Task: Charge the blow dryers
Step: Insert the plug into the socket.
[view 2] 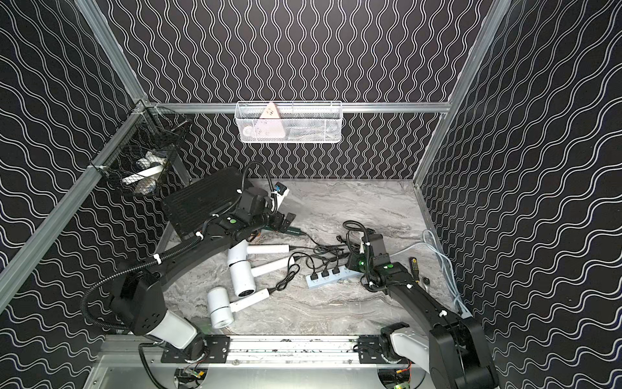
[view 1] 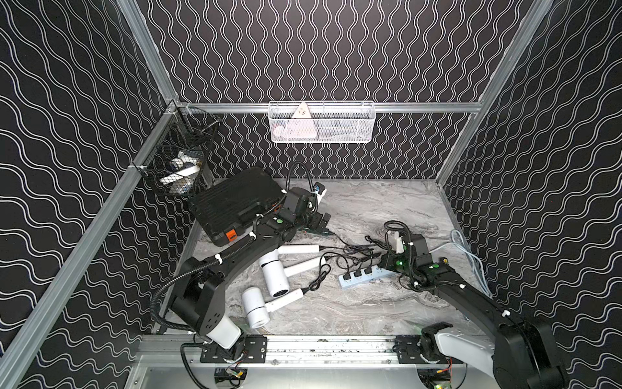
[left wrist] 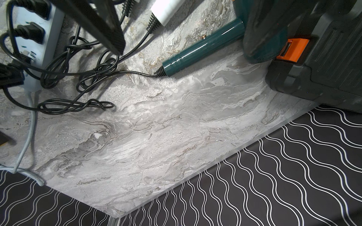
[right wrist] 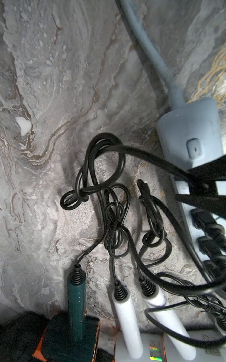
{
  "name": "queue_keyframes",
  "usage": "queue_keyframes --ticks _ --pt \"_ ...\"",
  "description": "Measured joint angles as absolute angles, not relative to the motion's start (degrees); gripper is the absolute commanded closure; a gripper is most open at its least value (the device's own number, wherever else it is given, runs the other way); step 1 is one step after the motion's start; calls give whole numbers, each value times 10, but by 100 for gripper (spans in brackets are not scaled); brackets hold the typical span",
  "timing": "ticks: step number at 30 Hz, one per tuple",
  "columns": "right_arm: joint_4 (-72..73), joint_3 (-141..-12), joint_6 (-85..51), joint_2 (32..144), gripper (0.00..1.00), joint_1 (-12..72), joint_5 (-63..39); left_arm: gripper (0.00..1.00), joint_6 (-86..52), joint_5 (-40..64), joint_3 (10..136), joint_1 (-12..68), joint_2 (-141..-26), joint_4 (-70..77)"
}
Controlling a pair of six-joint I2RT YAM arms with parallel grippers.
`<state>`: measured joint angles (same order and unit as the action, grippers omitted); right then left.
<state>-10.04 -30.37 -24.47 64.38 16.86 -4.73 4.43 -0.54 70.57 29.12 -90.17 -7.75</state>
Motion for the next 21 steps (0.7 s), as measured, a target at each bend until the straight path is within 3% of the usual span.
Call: queue_keyframes --ticks 21 --pt "-56 -288 -243 653 100 172 -50 1 46 -6 706 297 -900 -78"
